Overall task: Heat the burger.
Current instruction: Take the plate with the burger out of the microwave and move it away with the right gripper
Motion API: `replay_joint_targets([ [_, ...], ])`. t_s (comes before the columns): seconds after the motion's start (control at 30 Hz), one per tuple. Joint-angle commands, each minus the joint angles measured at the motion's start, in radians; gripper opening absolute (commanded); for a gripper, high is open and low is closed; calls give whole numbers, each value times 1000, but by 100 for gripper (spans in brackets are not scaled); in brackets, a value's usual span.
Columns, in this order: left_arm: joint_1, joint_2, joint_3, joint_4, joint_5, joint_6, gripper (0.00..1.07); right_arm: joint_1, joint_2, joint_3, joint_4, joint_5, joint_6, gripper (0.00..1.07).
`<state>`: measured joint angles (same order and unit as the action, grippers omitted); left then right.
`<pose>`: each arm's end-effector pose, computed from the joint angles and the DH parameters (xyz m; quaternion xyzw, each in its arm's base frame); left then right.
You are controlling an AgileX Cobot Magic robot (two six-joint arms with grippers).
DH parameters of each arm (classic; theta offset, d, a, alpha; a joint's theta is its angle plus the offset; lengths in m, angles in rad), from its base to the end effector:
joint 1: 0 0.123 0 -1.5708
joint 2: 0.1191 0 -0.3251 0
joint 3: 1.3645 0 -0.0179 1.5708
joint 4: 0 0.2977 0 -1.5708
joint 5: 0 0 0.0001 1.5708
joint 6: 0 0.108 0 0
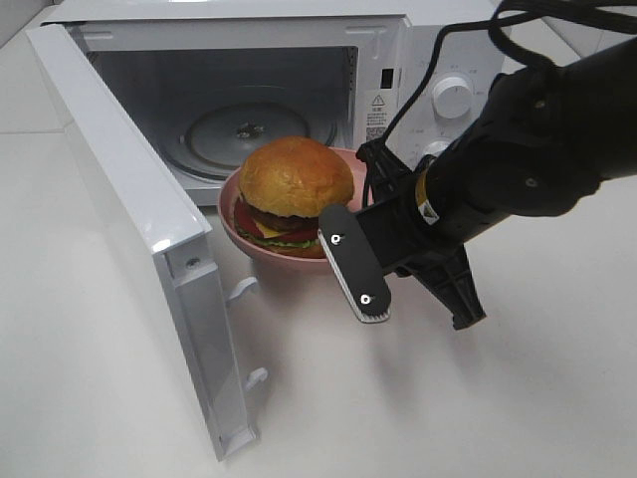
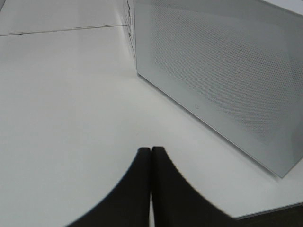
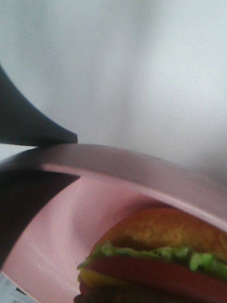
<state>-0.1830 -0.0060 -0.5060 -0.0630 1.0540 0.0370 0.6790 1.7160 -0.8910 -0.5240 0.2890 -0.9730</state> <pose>0.0084 -0.0076 0.2950 0.0944 0.8426 -0.0700 0.5255 0.3022 0.2240 0.1604 -0.8327 0.4694 -0.1743 0.2365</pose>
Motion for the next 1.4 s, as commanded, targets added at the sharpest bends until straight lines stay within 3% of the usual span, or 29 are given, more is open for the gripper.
replay_joint_targets([
  [0.03,2,-20,3,-3,-13,1,0,-15,-71,39,-11,-18,33,0],
  [0.87,2,-20,3,-3,-13,1,0,-15,-448,348,-10,108,100,0],
  [1.2,2,-20,3,-3,-13,1,0,-17,-517,443,-22,190,289,0],
  [1.4,2,-20,3,-3,-13,1,0,-17,-517,458,-111,227,532,0],
])
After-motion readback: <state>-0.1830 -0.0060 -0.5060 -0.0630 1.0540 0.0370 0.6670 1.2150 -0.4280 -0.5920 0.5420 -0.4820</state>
